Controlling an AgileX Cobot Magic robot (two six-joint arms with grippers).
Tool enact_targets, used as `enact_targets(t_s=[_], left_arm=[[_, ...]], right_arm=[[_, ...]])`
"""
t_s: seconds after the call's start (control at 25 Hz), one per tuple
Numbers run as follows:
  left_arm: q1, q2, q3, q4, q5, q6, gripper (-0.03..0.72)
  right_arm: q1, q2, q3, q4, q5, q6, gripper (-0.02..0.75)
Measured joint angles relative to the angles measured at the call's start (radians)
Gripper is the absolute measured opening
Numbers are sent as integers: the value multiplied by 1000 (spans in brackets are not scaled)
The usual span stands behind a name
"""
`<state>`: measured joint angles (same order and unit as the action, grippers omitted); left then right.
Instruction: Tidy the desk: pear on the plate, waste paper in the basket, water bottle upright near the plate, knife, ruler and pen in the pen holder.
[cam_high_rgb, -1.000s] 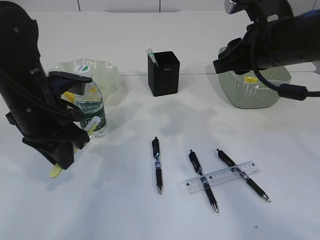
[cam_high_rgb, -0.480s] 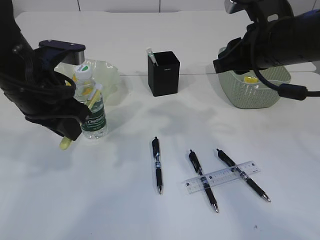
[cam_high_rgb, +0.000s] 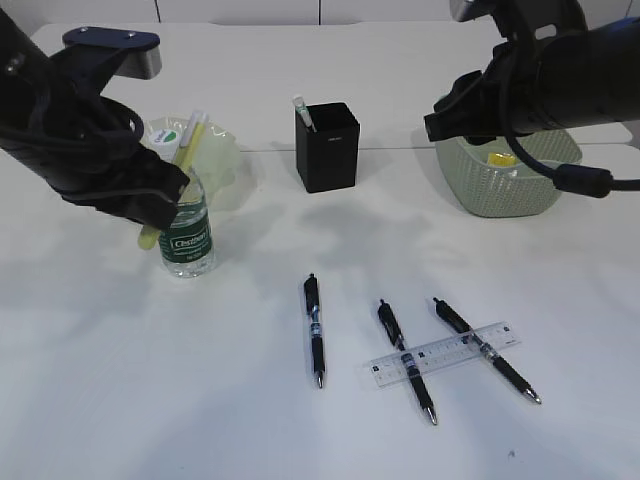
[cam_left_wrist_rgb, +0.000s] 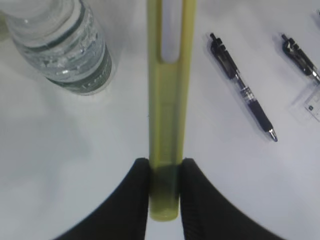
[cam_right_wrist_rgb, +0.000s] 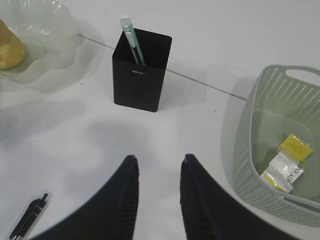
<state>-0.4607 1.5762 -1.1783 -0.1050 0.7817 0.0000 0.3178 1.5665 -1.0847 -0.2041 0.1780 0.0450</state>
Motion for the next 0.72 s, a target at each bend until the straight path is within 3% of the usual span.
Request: enact_targets(t_s=[0.72], left_arm=[[0, -45, 2, -15, -258, 0, 125]], right_arm=[[0, 0, 0, 13, -2, 15, 218]])
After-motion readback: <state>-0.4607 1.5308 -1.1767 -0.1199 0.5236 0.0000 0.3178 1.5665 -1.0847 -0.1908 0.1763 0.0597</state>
